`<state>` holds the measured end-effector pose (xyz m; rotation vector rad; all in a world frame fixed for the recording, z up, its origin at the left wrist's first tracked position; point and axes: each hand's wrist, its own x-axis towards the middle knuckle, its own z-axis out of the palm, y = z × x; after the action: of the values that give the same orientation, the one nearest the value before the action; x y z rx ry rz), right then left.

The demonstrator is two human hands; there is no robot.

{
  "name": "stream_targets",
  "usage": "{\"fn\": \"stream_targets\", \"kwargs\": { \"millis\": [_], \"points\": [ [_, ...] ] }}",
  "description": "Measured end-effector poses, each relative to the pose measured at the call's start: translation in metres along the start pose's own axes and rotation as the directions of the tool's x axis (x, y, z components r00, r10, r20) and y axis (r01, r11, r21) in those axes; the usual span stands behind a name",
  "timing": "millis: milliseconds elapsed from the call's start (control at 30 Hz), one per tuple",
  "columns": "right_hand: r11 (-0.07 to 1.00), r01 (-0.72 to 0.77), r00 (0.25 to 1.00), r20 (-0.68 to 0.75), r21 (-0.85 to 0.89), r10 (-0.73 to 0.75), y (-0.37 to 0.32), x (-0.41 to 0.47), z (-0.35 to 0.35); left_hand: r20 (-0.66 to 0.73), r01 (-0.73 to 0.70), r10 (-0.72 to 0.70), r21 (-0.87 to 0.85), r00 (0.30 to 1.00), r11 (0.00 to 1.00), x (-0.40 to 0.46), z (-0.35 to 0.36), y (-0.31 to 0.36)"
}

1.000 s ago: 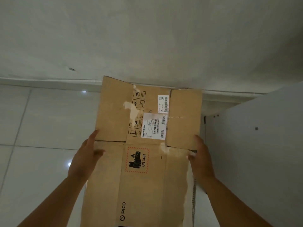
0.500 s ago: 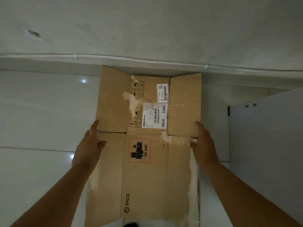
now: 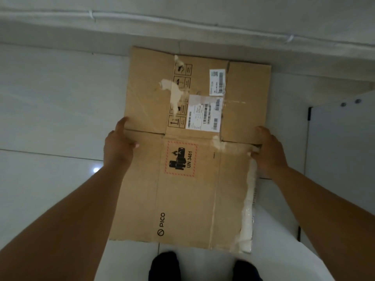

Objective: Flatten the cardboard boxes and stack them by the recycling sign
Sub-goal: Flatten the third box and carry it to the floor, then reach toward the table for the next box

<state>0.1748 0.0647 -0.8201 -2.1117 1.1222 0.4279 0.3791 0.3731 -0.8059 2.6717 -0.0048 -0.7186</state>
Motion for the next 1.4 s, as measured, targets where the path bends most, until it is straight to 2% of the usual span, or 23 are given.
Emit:
{"fn": "stream_targets", "kwargs": {
  "millis": [133, 233, 333, 467, 667, 733, 967, 1100, 1233, 1400],
  "points": [
    [0.987, -0.010, 1.000, 0.026, -0.162, 0.015, 0.001, -0.002, 0.002, 0.001, 0.003, -0.003, 0.062, 1.000, 0.998, 0.002, 0.003, -0.006],
    [0.979, -0.031, 0.994, 0.092, -0.203, 0.051, -0.004, -0.007, -0.002, 0.035, -0.015, 0.012, 0.102, 0.999, 0.995, -0.001, -0.003, -0.006],
    [0.965, -0.040, 0.981, 0.176, -0.259, 0.087, -0.017, -0.014, -0.015, 0.110, -0.061, 0.056, 0.039, 0.992, 0.997, -0.007, -0.017, -0.006],
    [0.948, 0.059, 0.966, 0.259, -0.313, 0.025, -0.056, -0.033, -0.043, 0.194, -0.088, 0.102, -0.077, 0.976, 0.993, -0.025, -0.054, 0.006],
    [0.925, 0.196, 0.897, 0.441, -0.327, -0.034, -0.137, -0.077, -0.123, 0.293, -0.282, 0.273, -0.013, 0.916, 0.959, -0.055, -0.142, 0.074],
    [0.904, 0.233, 0.888, 0.458, -0.359, -0.047, -0.168, -0.095, -0.160, 0.290, -0.359, 0.341, 0.009, 0.894, 0.933, -0.066, -0.179, 0.108],
    [0.910, 0.256, 0.951, 0.254, -0.326, -0.177, -0.258, -0.196, -0.304, 0.322, -0.634, 0.580, 0.088, 0.748, 0.769, -0.154, -0.327, 0.242],
    [0.893, 0.272, 0.960, 0.159, -0.359, -0.229, -0.299, -0.267, -0.371, 0.296, -0.716, 0.659, 0.160, 0.692, 0.680, -0.217, -0.401, 0.288],
    [0.854, 0.329, 0.943, 0.088, -0.402, -0.321, -0.339, -0.334, -0.444, 0.203, -0.762, 0.734, 0.174, 0.648, 0.624, -0.279, -0.477, 0.335],
    [0.845, 0.356, 0.901, -0.093, -0.399, -0.424, -0.377, -0.413, -0.542, 0.057, -0.812, 0.824, 0.217, 0.564, 0.542, -0.355, -0.565, 0.387]
  ]
}}
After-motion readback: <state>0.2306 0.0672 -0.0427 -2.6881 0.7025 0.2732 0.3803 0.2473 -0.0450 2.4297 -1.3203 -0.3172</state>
